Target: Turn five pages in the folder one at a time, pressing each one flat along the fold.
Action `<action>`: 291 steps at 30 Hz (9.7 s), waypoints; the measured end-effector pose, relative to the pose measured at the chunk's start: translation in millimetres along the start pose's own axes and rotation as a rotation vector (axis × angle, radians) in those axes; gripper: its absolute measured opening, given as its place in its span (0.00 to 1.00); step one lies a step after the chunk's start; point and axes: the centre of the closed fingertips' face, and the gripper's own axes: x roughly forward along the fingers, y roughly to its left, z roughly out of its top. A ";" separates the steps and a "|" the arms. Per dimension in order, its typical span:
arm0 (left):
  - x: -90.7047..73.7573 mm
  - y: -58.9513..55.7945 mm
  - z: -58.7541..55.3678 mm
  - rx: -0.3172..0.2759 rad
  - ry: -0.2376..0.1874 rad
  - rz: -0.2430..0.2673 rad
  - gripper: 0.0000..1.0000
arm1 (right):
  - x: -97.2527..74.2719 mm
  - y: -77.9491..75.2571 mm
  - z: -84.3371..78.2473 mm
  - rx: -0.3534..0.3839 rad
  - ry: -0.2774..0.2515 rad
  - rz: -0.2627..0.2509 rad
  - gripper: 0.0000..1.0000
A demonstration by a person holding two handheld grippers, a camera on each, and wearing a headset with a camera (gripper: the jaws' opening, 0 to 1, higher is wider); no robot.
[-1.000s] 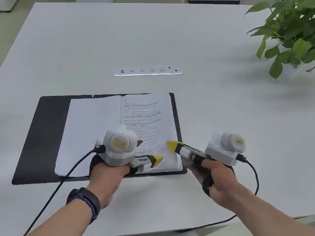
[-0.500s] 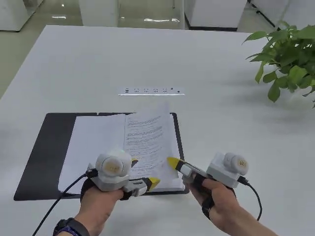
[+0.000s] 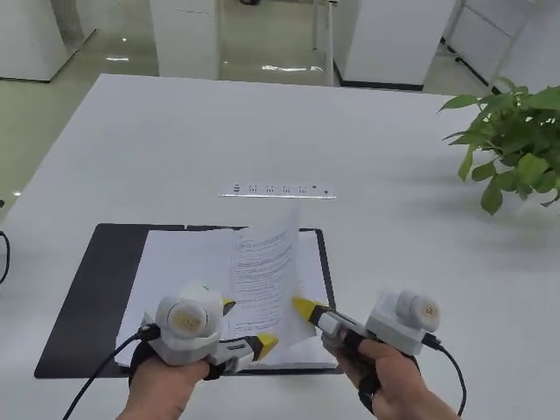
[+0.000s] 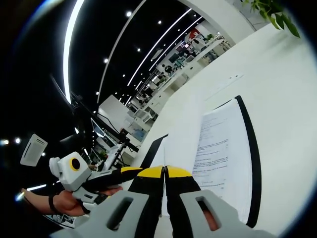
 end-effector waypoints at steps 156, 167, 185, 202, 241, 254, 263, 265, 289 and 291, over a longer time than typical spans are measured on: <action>-175.8 156.3 -97.9 -0.183 -0.016 0.260 0.59 | 182.5 122.0 -168.1 0.094 0.319 0.190 0.38; -152.7 156.4 -86.3 -0.145 -0.023 0.223 0.50 | 140.7 99.4 -157.8 0.053 0.252 0.120 0.37; -104.7 150.6 -95.4 -0.176 0.002 0.147 0.09 | 88.5 63.2 -141.5 0.106 0.133 0.017 0.30; -86.5 151.8 -142.4 -0.240 0.064 0.138 0.00 | 84.8 50.9 -133.6 0.120 0.106 -0.013 0.23; -87.4 147.5 -133.4 -0.255 0.057 0.131 0.00 | 136.6 3.0 -57.3 -0.009 0.107 -0.047 0.10; -86.3 149.5 -135.0 -0.266 0.063 0.132 0.00 | 154.3 -22.1 -51.7 0.009 0.109 -0.095 0.02; -84.7 151.8 -137.5 -0.262 0.068 0.124 0.00 | 159.6 -10.9 -49.9 0.042 0.105 -0.096 0.00; -84.9 151.2 -137.3 -0.260 0.071 0.121 0.00 | 162.0 -8.9 -46.8 0.029 0.102 -0.096 0.00; -86.8 149.6 -136.8 -0.267 0.071 0.118 0.00 | 186.6 -24.9 -16.3 0.044 0.023 -0.138 0.00; -86.9 149.6 -136.8 -0.265 0.072 0.116 0.00 | 188.5 -26.4 -13.0 0.049 0.007 -0.144 0.00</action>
